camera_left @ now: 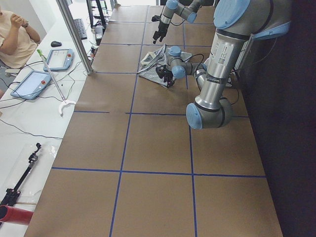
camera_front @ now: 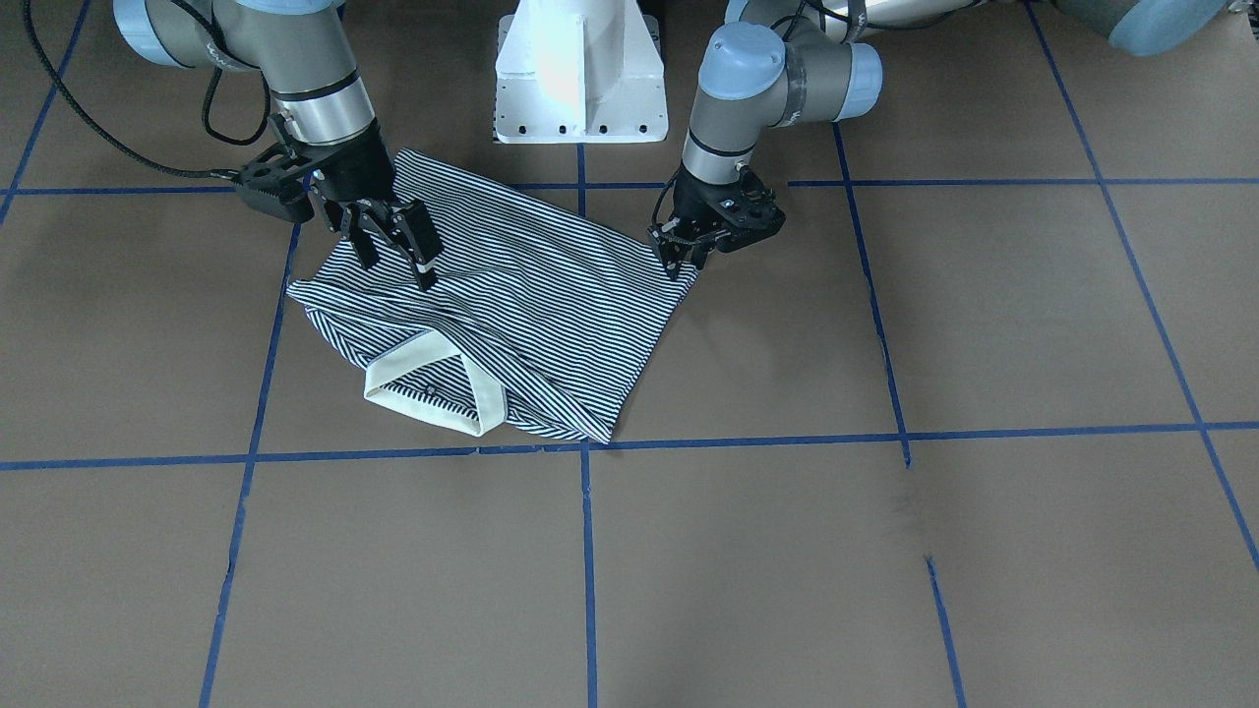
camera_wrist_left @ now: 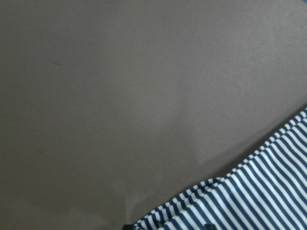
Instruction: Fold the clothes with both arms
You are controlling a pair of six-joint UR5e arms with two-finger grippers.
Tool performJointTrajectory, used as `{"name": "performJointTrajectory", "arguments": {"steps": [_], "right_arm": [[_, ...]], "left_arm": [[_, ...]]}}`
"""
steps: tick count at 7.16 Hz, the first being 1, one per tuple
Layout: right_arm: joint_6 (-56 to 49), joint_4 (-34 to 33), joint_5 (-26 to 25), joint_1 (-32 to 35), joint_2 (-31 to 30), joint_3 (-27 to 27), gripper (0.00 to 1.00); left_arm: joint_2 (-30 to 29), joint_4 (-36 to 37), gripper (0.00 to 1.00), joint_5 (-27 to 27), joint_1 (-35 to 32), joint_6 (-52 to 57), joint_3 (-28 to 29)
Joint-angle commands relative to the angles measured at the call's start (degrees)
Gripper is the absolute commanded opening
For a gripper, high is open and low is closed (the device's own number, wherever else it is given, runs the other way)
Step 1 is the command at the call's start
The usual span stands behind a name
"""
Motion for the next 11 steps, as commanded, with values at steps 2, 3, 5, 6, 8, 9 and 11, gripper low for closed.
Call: {"name": "performJointTrajectory", "arguments": {"steps": [2,3,5,6,8,9,11], "right_arm": [[0.0,0.03,0.0,0.0,-0.01,-0.43,1.0],[-0.26,0.03,0.09,0.0,-0.02,-0.51,1.0],[-1.15,0.9,0.09,-0.09,0.07,-0.43,1.0],[-0.8,5.09,-0.09,-0.09,-0.01,-1.21,1.0],[-0.7,9.61,-0.35,-0.61,-0.02,-2.09,1.0],[-0.7,9.7,-0.7,-0.88,0.16,-2.1,1.0],[-0.7,9.7,-1.23,-0.79,1.56,-1.83,1.0]], "left_arm": [[0.44,0.04,0.0,3.33,1.52,0.13,-0.3],[0.44,0.21,0.0,3.42,0.91,1.44,-0.92],[0.53,0.57,0.0,3.33,-3.55,10.98,-1.36],[0.45,0.39,0.0,3.33,-6.45,15.64,-0.58],[-0.34,-5.45,0.0,3.15,-13.82,22.35,5.18],[-4.96,-14.98,0.0,3.15,-17.43,22.45,17.93],[-17.97,-22.62,0.0,3.15,-22.45,24.81,37.43]]}}
